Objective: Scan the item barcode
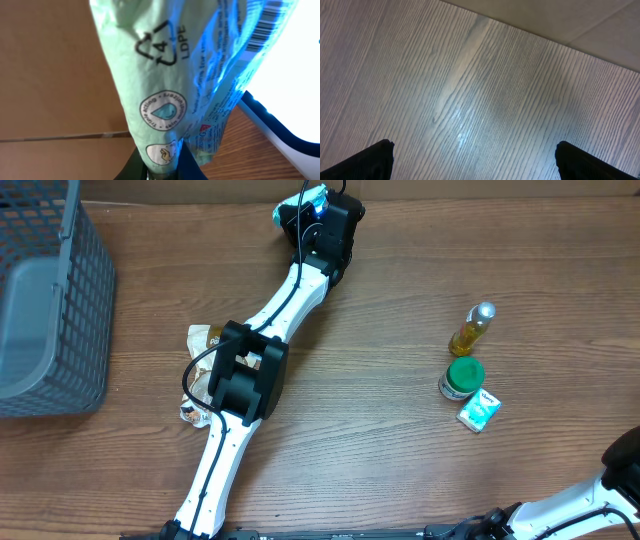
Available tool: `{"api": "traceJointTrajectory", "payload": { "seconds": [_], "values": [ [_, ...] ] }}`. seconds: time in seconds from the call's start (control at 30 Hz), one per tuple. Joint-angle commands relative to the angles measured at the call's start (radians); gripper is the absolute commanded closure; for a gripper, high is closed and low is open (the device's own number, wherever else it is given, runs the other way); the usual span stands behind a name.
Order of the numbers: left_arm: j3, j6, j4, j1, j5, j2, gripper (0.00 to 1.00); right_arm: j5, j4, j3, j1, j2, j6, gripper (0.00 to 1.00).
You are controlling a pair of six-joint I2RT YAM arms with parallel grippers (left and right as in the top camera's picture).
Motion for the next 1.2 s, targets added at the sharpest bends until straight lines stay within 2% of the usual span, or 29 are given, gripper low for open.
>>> {"api": "traceJointTrajectory", "payload": {
  "seconds": [0.0, 0.33, 0.47, 0.6, 0.73, 0.83, 0.93, 1.07, 1.17],
  "values": [
    [0.011, -0.037, -0.022, -0.006, 0.003, 0.008, 0.96, 0.006, 0.003, 0.010, -0.001, -0.014, 0.000, 0.00],
    [0.010, -0.096, -0.088, -0.010, 0.027, 0.008, 0.96, 0.006, 0.003, 0.010, -0.001, -0.014, 0.000, 0.00],
    [0.010, -0.093, -0.045, -0.012, -0.011, 0.003, 0.96, 0.006, 0.003, 0.010, -0.001, -0.014, 0.000, 0.00],
    [0.011, -0.074, 0.073, -0.012, -0.079, -0.041, 0.96, 0.006, 0.003, 0.010, -0.001, -0.014, 0.000, 0.00],
    [0.011, -0.153, 0.057, -0.024, -0.069, -0.129, 0.96, 0.006, 0.003, 0.010, -0.001, -0.014, 0.000, 0.00],
    [0.011, -0.253, -0.083, -0.049, -0.023, -0.202, 0.95, 0.006, 0.003, 0.010, -0.001, -0.014, 0.000, 0.00],
    [0.011, -0.423, -0.305, -0.083, 0.084, -0.280, 0.96, 0.006, 0.003, 0.010, -0.001, -0.014, 0.000, 0.00],
    [0.011, -0.706, -0.628, -0.119, 0.339, -0.368, 0.92, 0.006, 0.003, 0.010, -0.001, -0.014, 0.000, 0.00],
    [0.011, -0.843, -0.804, -0.130, 0.544, -0.399, 0.90, 0.006, 0.003, 0.010, -0.001, -0.014, 0.000, 0.00]
  ]
}}
